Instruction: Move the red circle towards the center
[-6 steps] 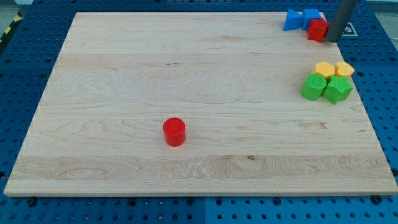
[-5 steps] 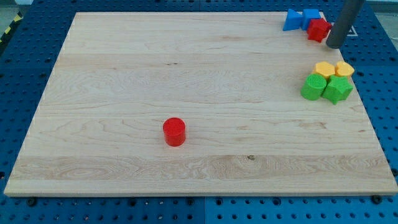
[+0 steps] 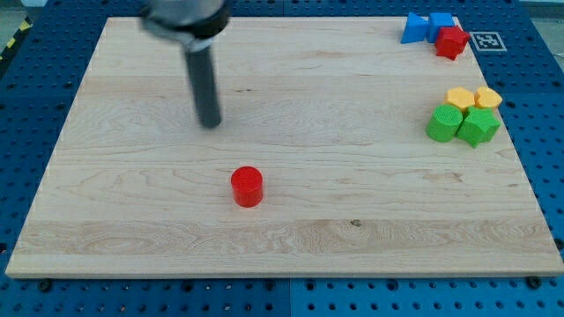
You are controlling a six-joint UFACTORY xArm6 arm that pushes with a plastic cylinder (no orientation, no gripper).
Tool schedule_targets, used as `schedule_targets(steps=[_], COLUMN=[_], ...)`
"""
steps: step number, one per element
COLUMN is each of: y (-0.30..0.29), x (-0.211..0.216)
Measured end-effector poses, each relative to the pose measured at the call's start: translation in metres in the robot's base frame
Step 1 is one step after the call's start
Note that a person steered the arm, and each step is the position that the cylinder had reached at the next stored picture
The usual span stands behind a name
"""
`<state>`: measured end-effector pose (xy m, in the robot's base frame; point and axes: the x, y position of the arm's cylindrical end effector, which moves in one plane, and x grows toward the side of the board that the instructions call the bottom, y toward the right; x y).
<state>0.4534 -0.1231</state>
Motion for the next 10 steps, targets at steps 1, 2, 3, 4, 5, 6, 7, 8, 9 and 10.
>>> schedule_targets(steps=[1, 2, 3, 4, 5, 6, 7, 8, 9, 10], y=[-0.025, 0.026, 0.11, 0.158, 0.172, 0.169, 0.115, 0.058, 0.08, 0.125], x=[0.097, 0.145, 0.12, 0.051, 0.036, 0.091, 0.136, 0.14, 0.087, 0.053])
